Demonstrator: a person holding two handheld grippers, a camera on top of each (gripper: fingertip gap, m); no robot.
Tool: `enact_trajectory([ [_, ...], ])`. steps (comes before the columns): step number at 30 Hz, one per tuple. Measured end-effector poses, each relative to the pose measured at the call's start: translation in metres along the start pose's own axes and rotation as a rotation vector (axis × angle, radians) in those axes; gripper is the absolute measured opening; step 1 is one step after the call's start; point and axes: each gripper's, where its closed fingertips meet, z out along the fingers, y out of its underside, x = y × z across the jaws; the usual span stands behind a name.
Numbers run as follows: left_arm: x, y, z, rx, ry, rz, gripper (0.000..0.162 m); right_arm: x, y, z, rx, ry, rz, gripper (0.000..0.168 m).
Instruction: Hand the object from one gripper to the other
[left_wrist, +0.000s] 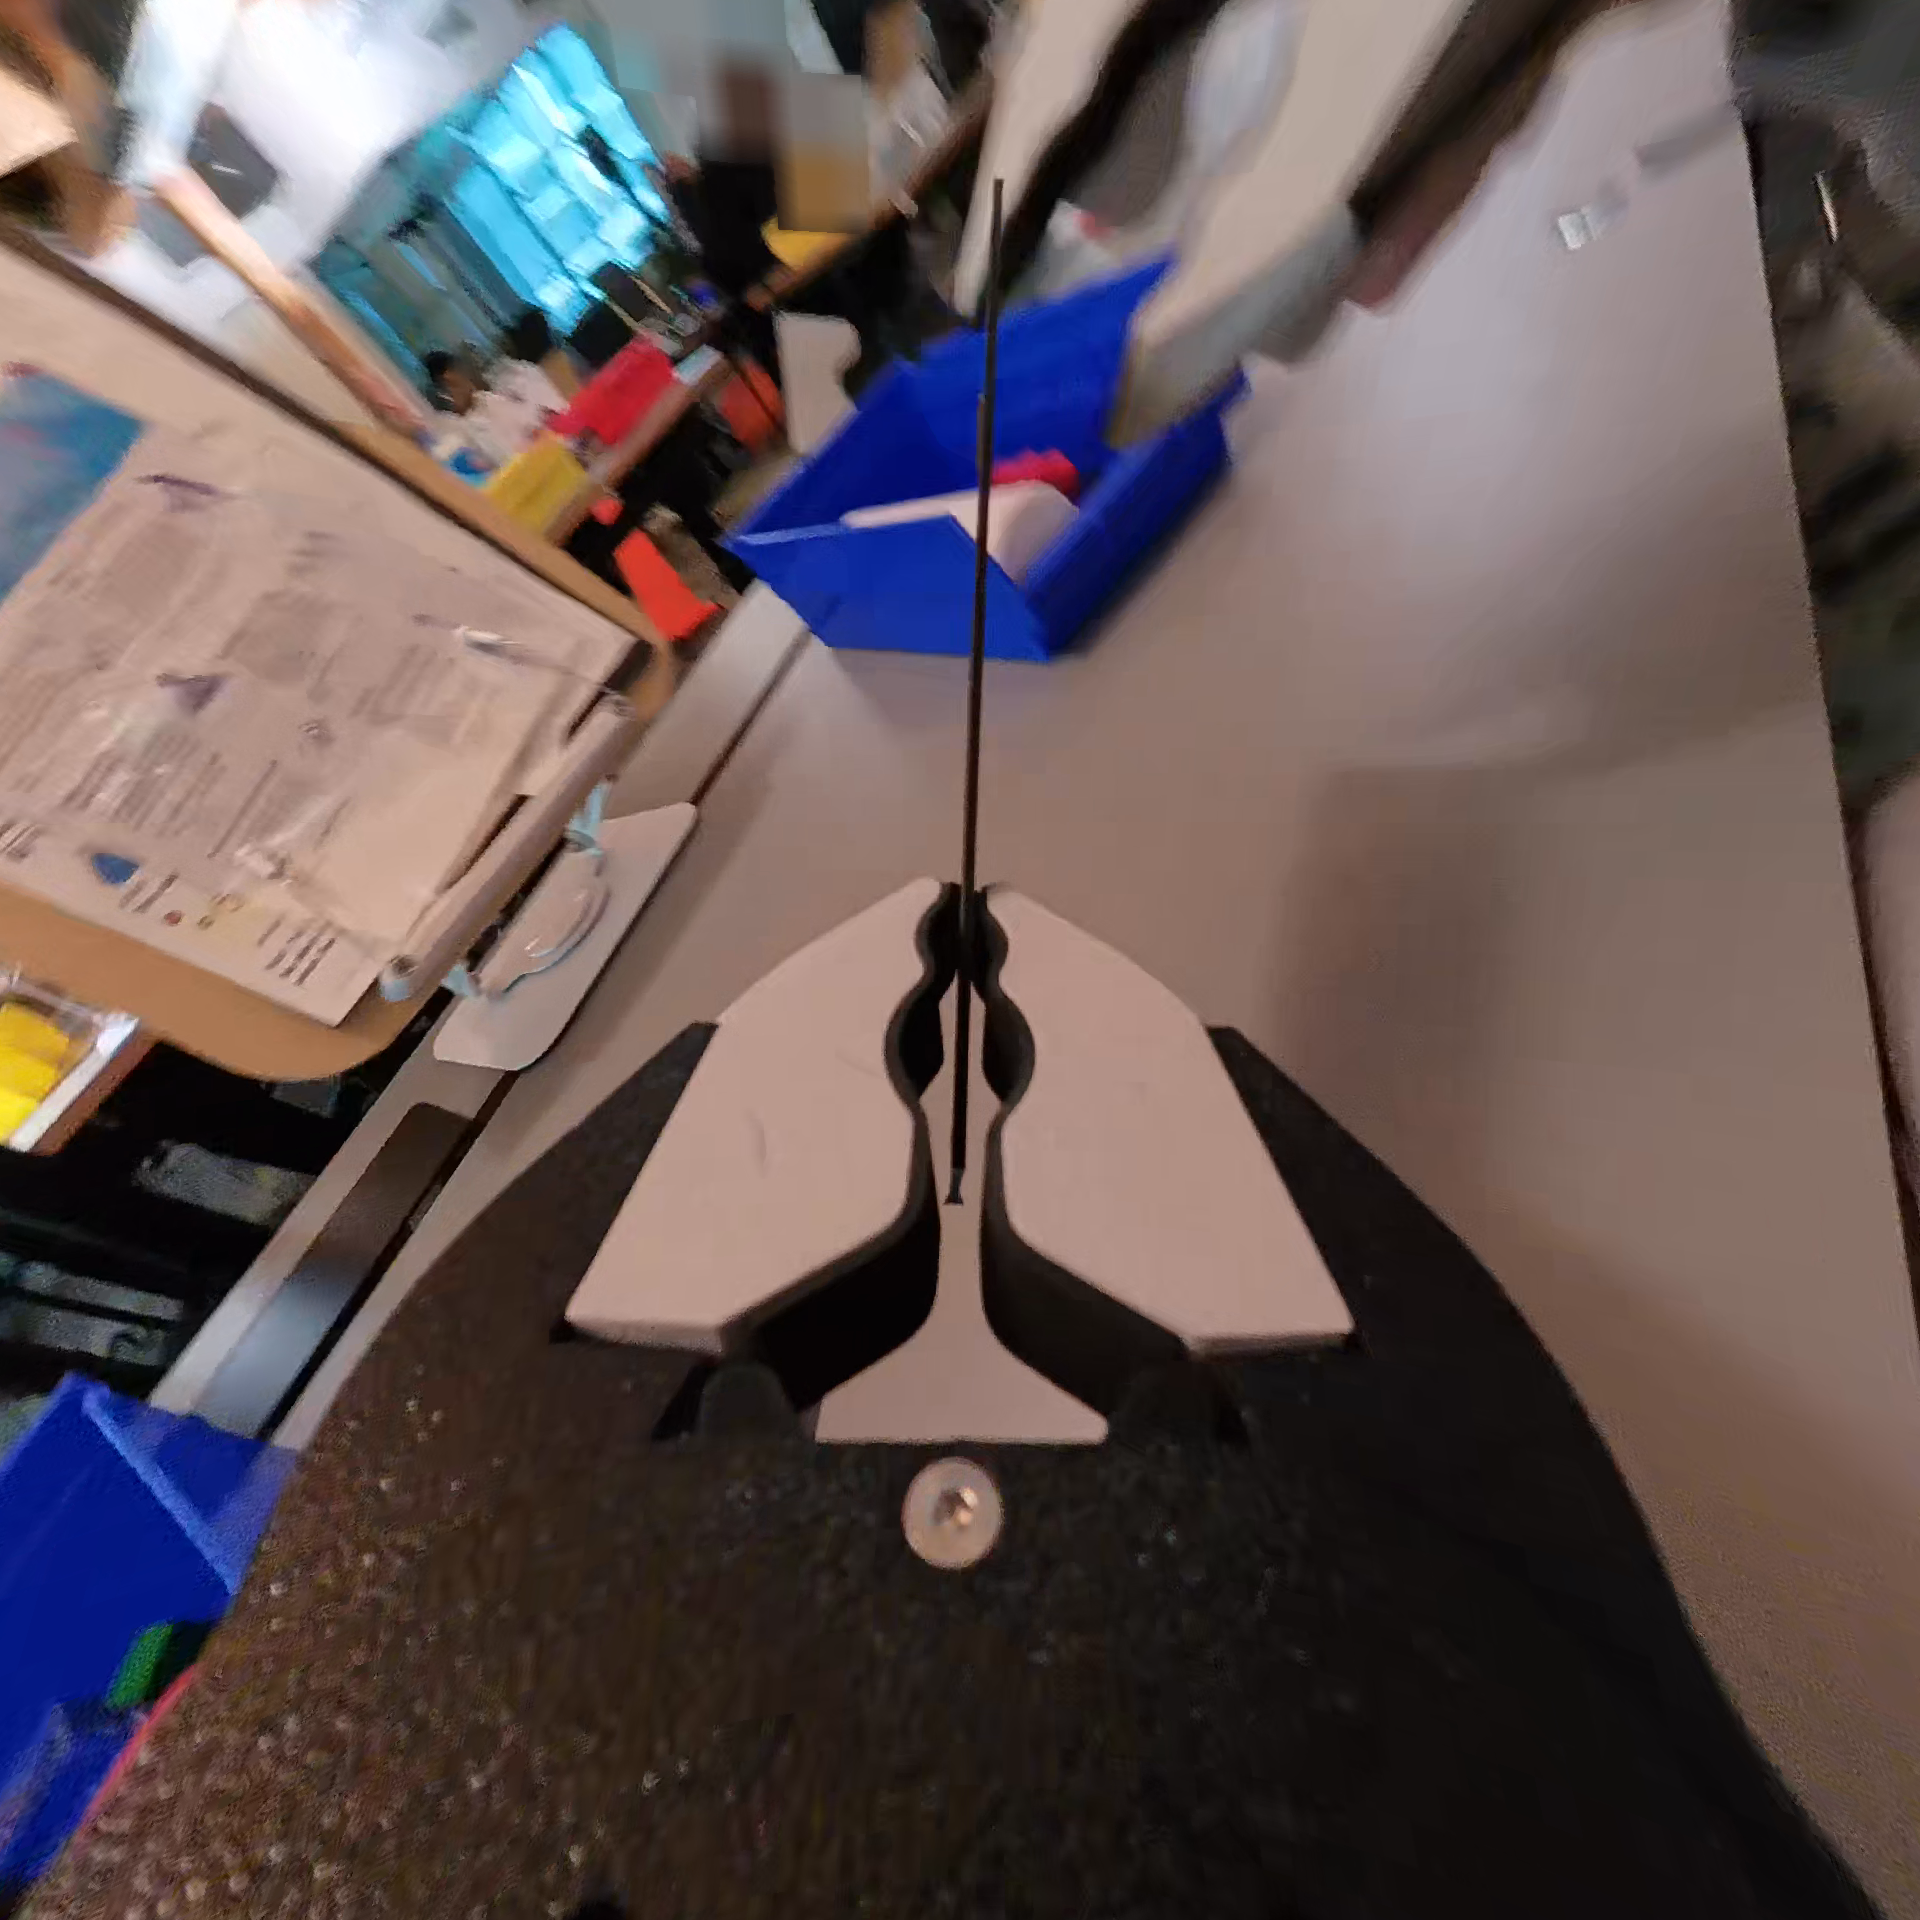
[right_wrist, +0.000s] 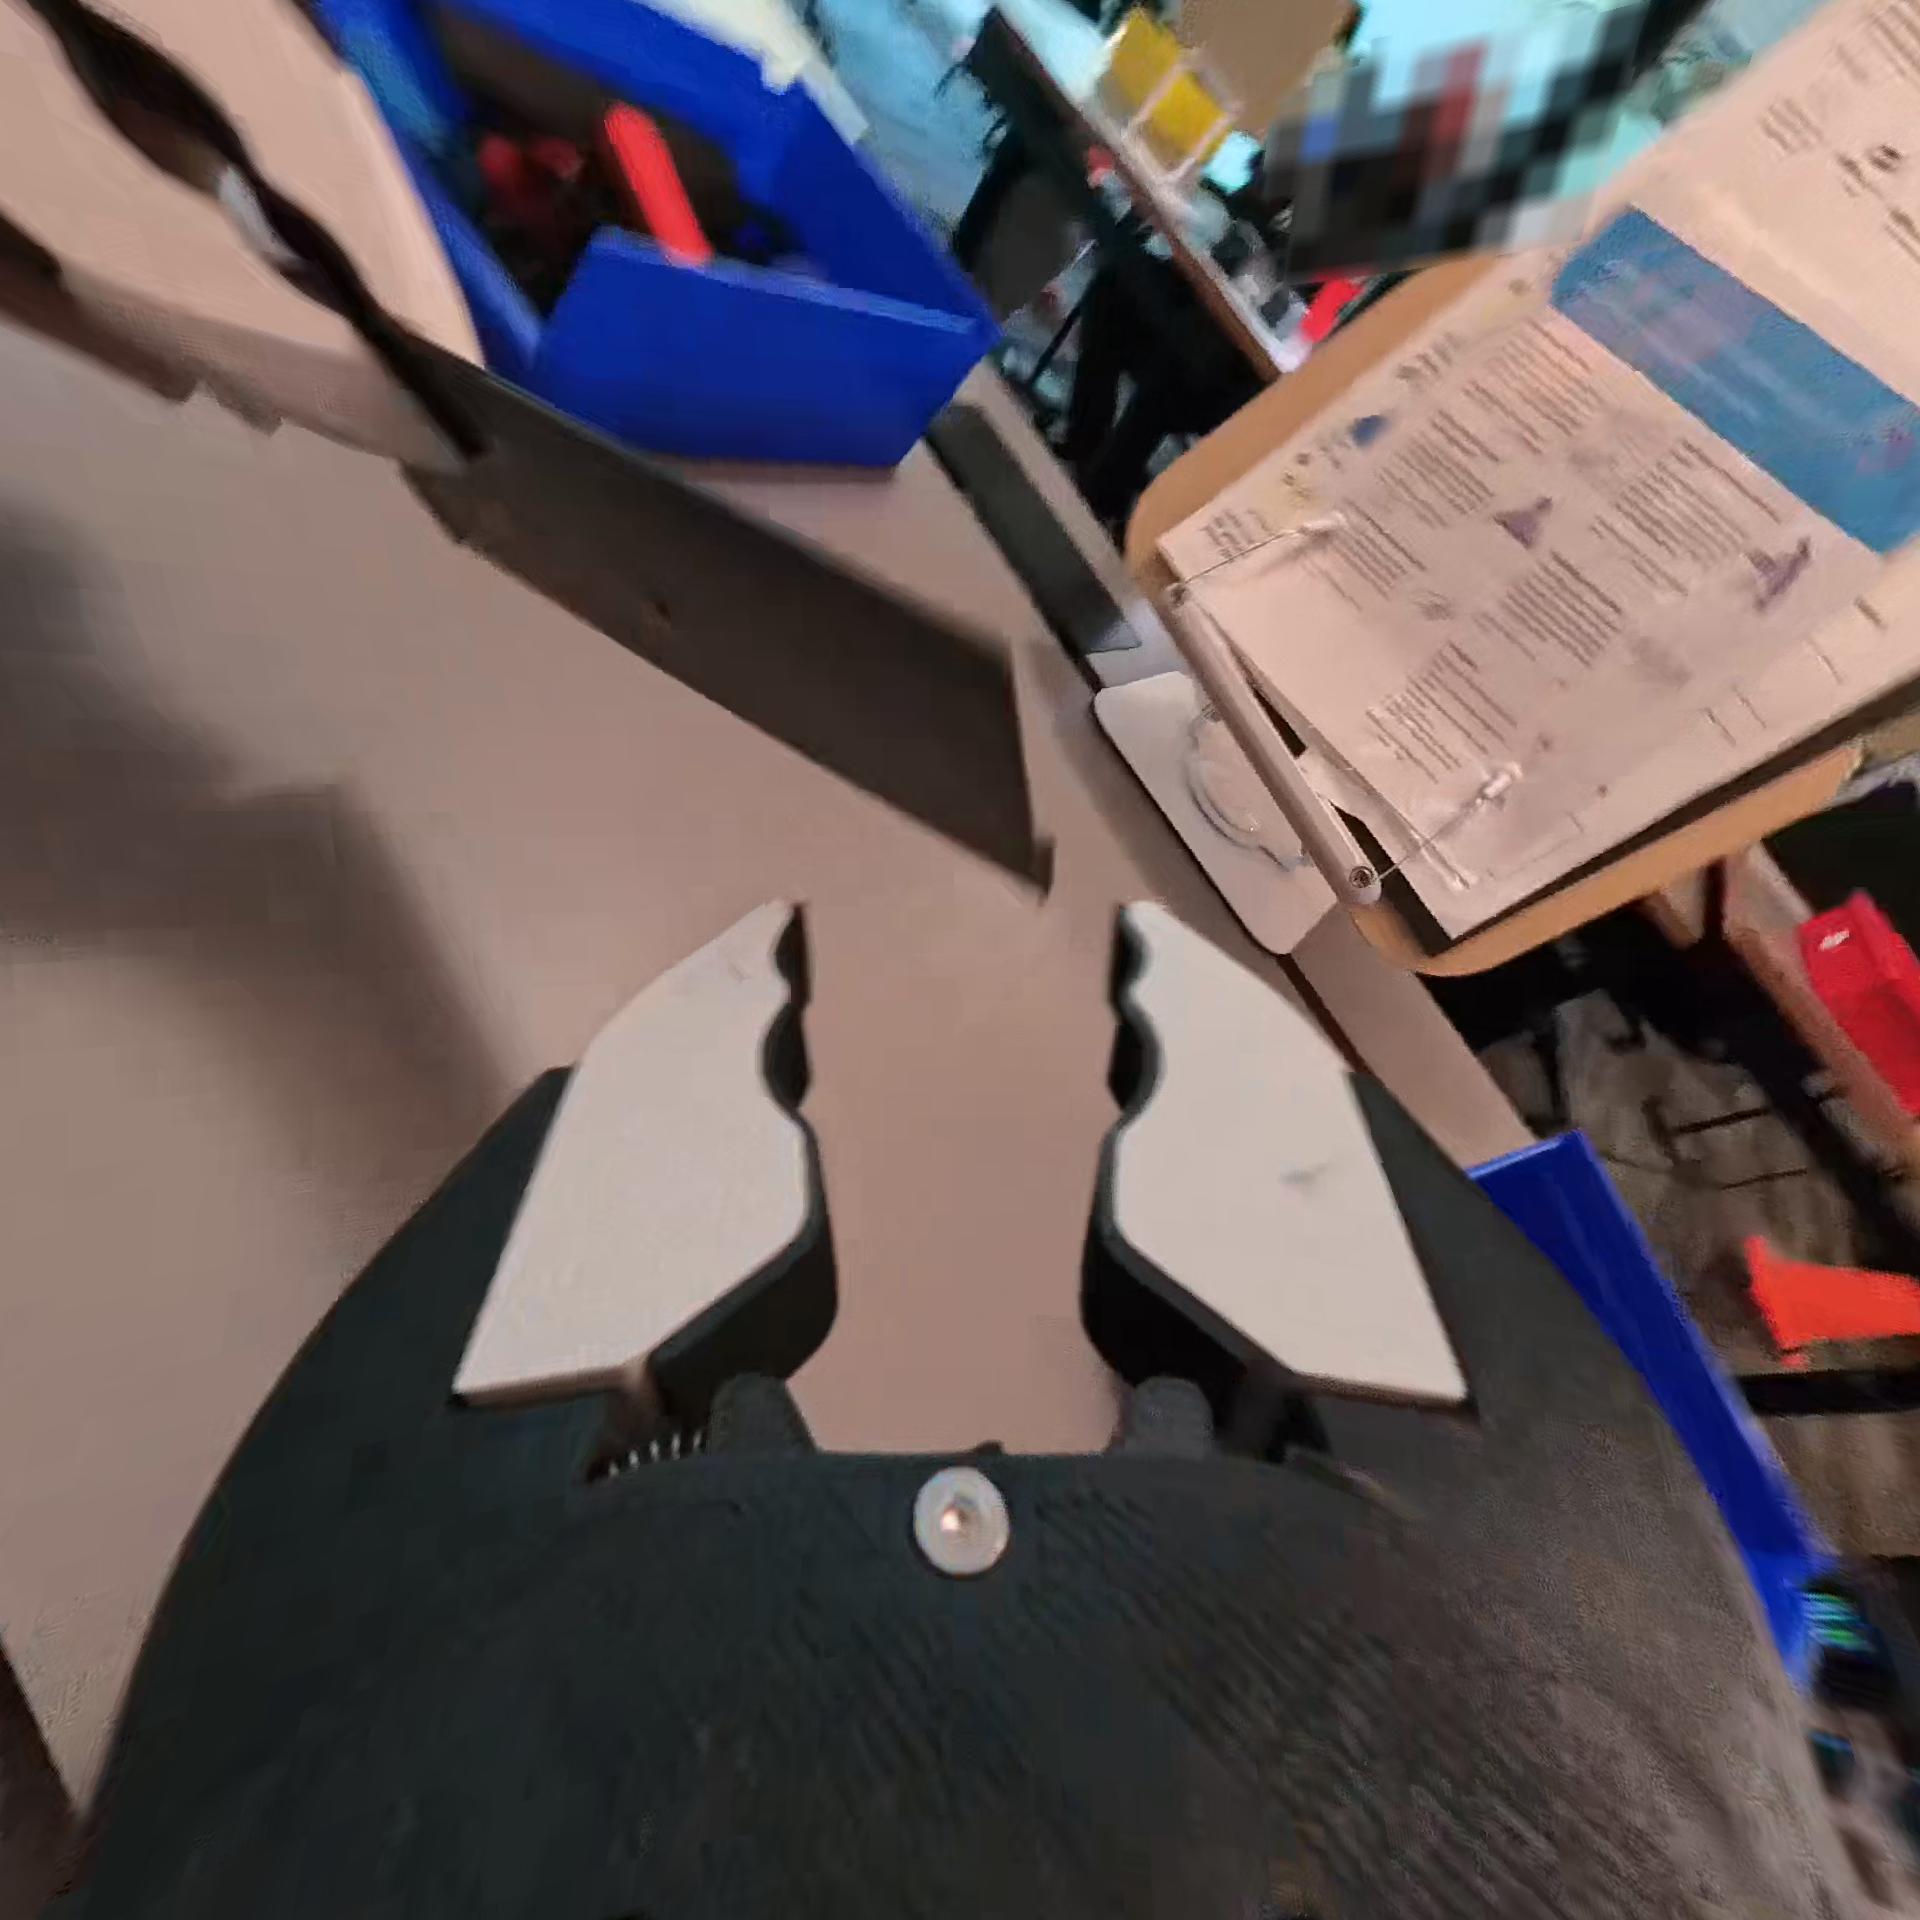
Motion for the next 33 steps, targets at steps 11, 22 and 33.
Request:
enact_trajectory([
  [11, -0.028, -0.054, -0.018, 0.310, -0.468, 0.226, 0.001, -0.007, -0.072, 0.010, 0.726, -0.495, 1.064, 0.107],
  [22, 0.018, -0.047, 0.027, 0.217, -0.331, 0.369, 0.006, -0.031, -0.082, 0.013, 0.724, -0.437, 0.766, 0.095],
  [33, 0.041, -0.074, 0.015, 0.178, -0.082, 0.205, 0.095, -0.020, -0.011, 0.024, 0.079, 0.127, -0.665, 0.095],
])
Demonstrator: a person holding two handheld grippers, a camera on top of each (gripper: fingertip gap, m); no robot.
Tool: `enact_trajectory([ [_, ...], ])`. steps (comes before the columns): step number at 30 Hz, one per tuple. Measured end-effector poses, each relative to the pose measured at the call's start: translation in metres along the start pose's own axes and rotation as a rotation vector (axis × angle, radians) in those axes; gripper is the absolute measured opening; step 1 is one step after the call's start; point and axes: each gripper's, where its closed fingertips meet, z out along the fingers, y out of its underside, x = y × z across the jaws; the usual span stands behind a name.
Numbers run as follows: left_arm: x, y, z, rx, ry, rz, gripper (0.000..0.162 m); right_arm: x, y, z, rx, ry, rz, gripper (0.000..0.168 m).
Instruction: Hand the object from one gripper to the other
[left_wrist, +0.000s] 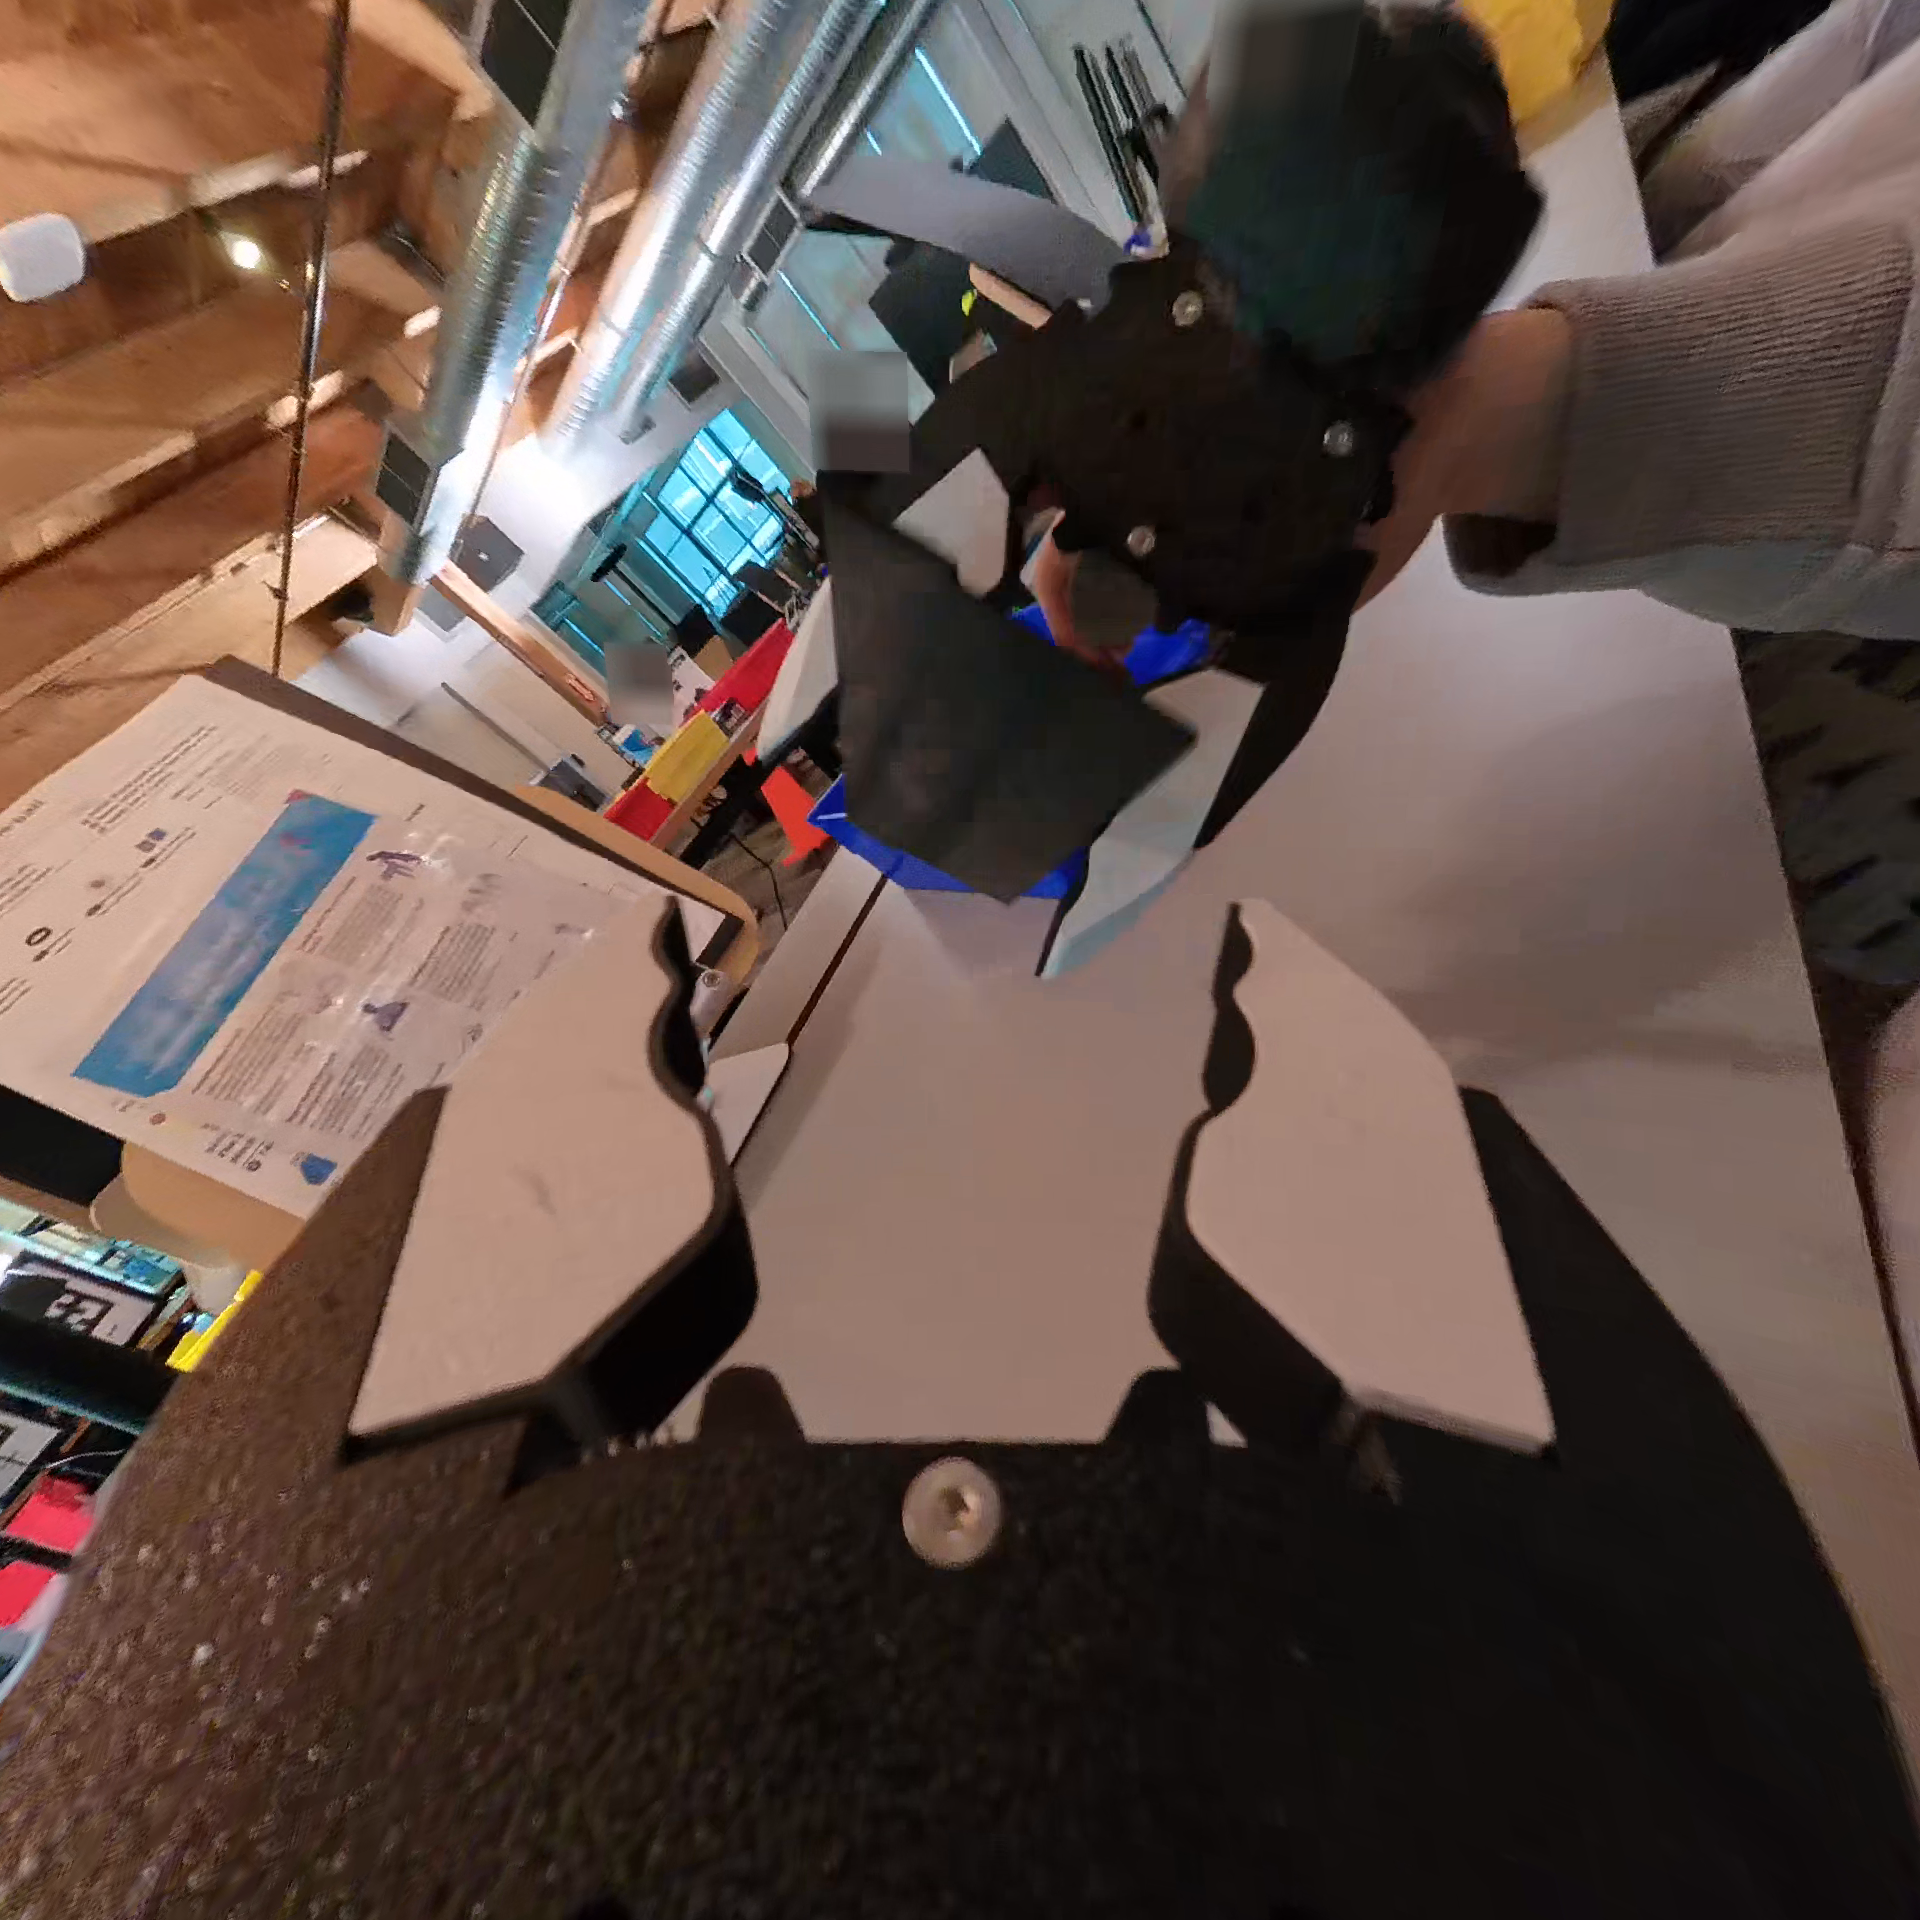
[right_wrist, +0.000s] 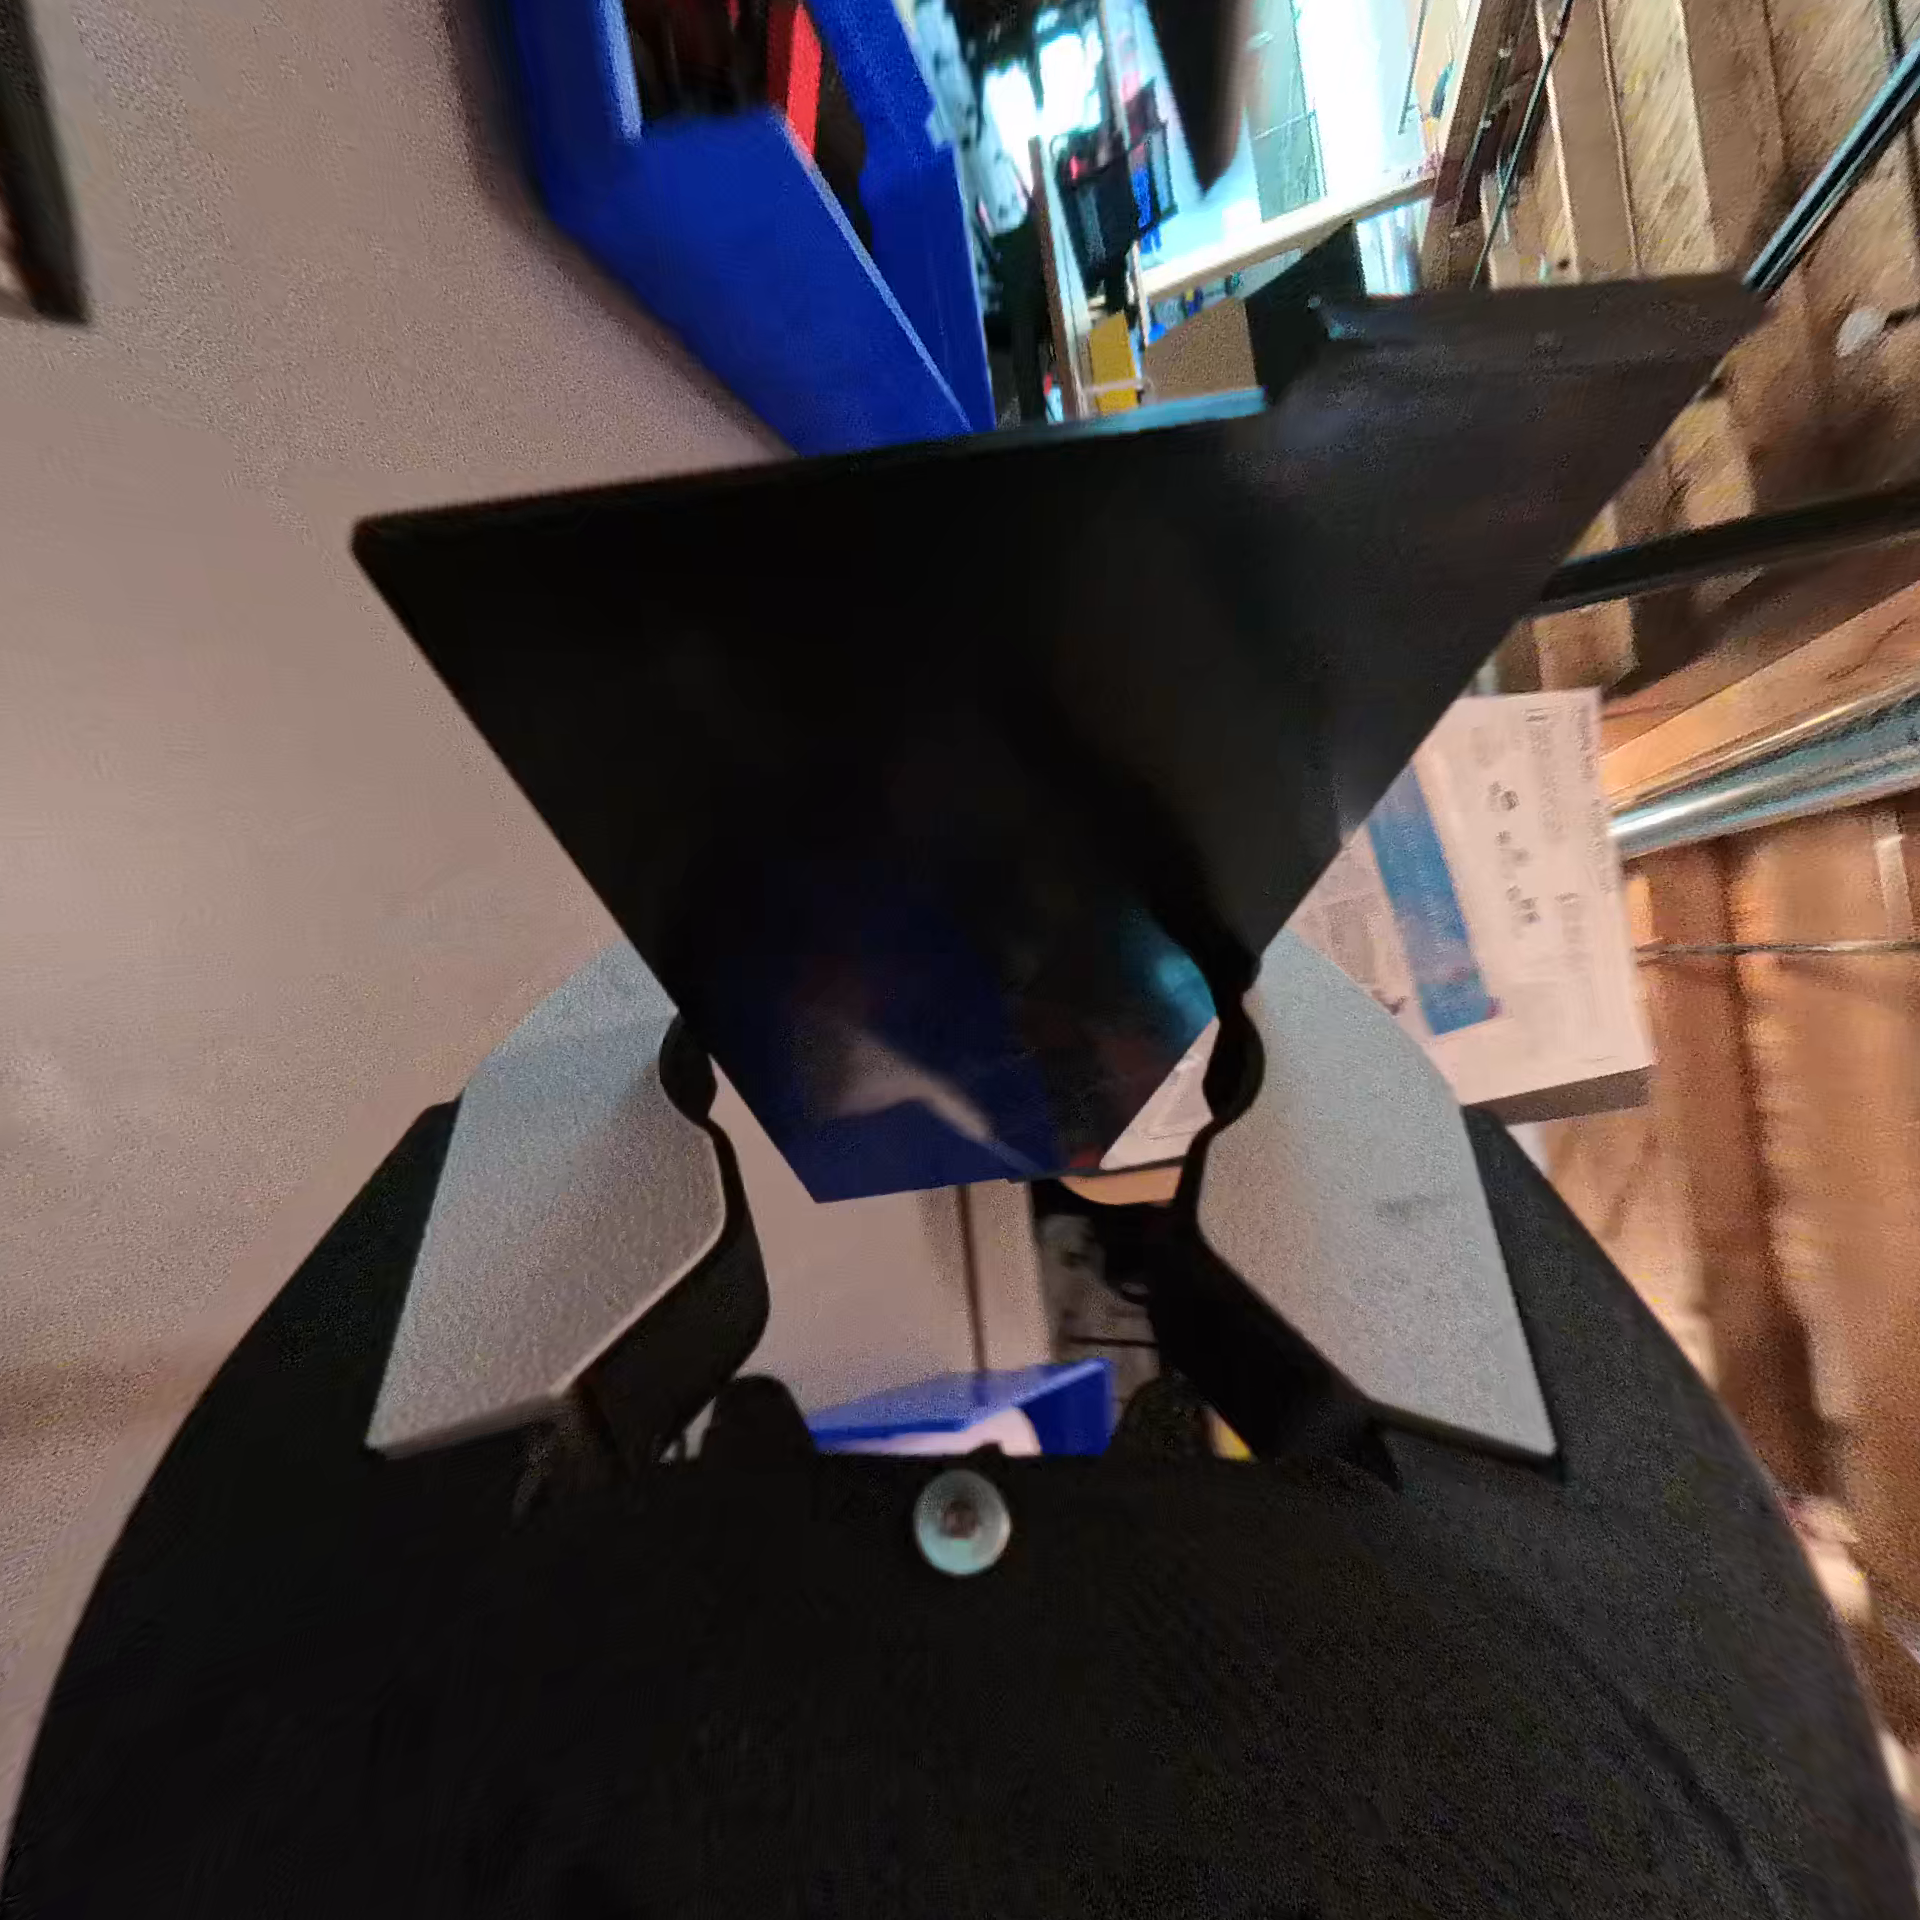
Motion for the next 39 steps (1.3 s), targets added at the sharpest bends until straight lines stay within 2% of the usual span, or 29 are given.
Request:
enact_trajectory([
  [3, 0.007, -0.008, 0.004, -0.002, -0.038, 0.132, 0.107, -0.007, -0.008, 0.003, 0.006, 0.009, -0.095, 0.095],
  [9, 0.020, 0.003, 0.018, -0.079, -0.100, 0.376, 0.102, -0.012, -0.004, 0.007, -0.110, 0.018, -0.244, 0.095],
  [18, 0.014, 0.005, 0.023, -0.155, -0.208, 0.473, 0.090, -0.010, -0.008, 0.012, -0.153, 0.079, -0.311, 0.095],
  [25, 0.013, 0.003, 0.022, -0.122, -0.190, 0.461, 0.086, -0.008, -0.013, 0.010, -0.044, 0.111, -0.260, 0.093],
  [27, 0.010, 0.000, 0.019, -0.099, -0.186, 0.418, 0.086, -0.003, -0.016, 0.009, 0.004, 0.154, -0.242, 0.091],
  [30, -0.002, -0.008, 0.010, -0.035, -0.192, 0.284, 0.086, 0.002, -0.006, 0.008, -0.003, 0.182, -0.208, 0.100],
  [35, -0.031, -0.015, -0.004, 0.023, -0.196, -0.183, 0.086, 0.017, -0.008, 0.003, 0.098, 0.266, -0.061, 0.096],
  [36, -0.037, -0.015, -0.007, 0.015, -0.212, -0.280, 0.086, 0.019, -0.010, 0.002, 0.117, 0.292, -0.066, 0.087],
  [38, -0.047, -0.013, -0.012, -0.009, -0.241, -0.441, 0.086, 0.020, -0.013, 0.000, 0.132, 0.327, -0.101, 0.054],
  [39, -0.050, -0.011, -0.015, -0.020, -0.252, -0.511, 0.086, 0.019, -0.014, 0.001, 0.140, 0.333, -0.105, 0.045],
])
